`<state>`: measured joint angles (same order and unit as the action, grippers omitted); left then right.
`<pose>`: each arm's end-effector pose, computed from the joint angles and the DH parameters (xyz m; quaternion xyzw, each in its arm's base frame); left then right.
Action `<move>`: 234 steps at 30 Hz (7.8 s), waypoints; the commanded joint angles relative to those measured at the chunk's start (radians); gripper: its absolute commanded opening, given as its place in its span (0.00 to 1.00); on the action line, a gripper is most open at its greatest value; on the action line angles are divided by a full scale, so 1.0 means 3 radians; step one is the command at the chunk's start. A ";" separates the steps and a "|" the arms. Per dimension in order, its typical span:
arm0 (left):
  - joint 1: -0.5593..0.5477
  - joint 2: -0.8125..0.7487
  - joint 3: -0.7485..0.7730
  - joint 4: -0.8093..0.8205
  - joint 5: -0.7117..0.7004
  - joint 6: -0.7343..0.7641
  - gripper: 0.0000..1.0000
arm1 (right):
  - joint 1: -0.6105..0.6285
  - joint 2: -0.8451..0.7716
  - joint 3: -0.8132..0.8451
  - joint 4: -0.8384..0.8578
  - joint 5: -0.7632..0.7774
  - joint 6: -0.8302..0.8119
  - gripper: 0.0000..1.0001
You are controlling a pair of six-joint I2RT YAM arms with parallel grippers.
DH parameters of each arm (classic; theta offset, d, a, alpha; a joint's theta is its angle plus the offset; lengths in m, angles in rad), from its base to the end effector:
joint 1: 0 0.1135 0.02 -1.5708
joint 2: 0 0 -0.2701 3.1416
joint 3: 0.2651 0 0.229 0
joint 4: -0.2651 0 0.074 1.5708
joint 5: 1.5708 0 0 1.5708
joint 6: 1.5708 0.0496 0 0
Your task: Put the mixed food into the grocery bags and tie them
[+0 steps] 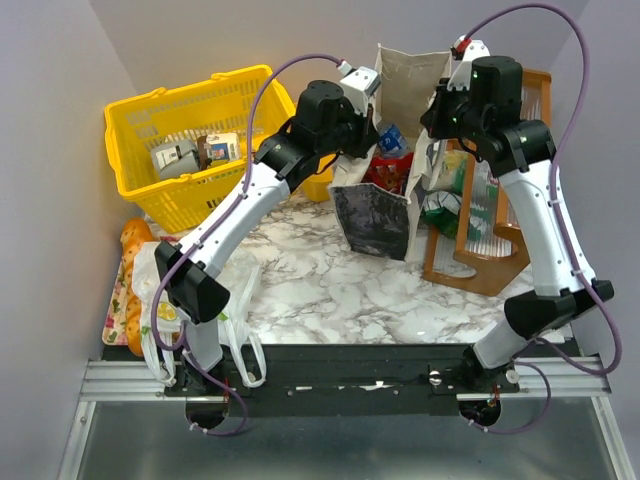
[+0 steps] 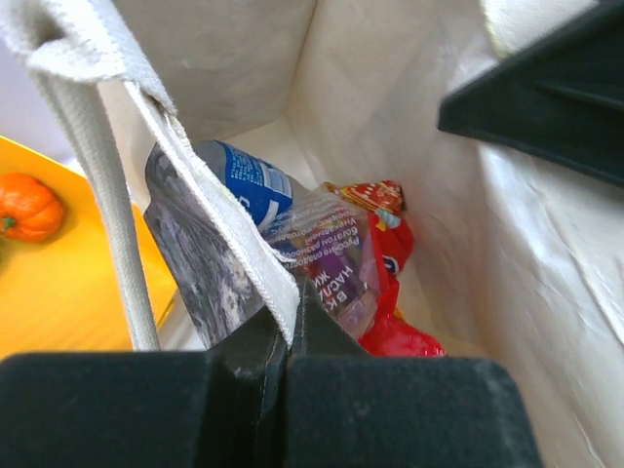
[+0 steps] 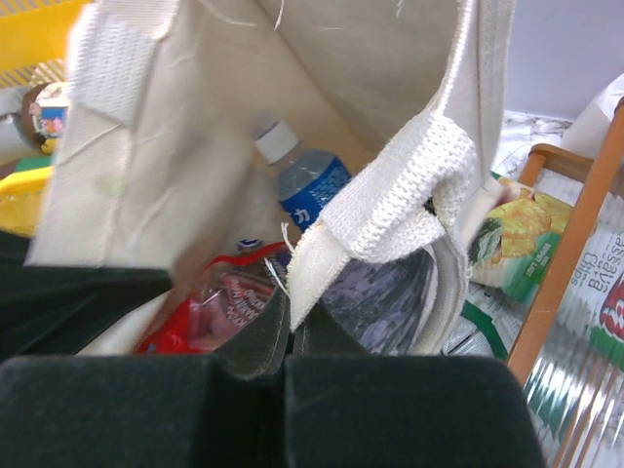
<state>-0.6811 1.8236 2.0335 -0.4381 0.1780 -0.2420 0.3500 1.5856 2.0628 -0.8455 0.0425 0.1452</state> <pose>0.3136 -0.2655 0.4520 0.2238 0.7492 -0.3382 0.5237 0.2901 0.1036 0.4939 -0.0723 0.8214 0.1216 0.5526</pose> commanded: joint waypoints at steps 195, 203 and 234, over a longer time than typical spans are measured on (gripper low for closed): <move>-0.0001 -0.2566 -0.3486 0.0208 -0.0190 0.0155 0.00 | 0.0608 0.0023 -0.0986 0.0696 -0.2310 0.0318 0.79; 0.0624 -0.2612 -0.3511 0.0243 0.0725 -0.0635 0.00 | 0.0562 -0.0708 -0.1195 0.0845 -0.1687 0.0529 0.88; 0.0926 -0.2694 -0.3823 0.0862 0.1682 -0.1192 0.00 | 0.0888 -0.0740 -0.3154 0.2338 -0.2151 0.0488 0.77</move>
<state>-0.4114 1.0344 0.9005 -0.1902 0.6205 -0.6312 0.6014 1.2957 1.1194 -0.1459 -0.5629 0.3435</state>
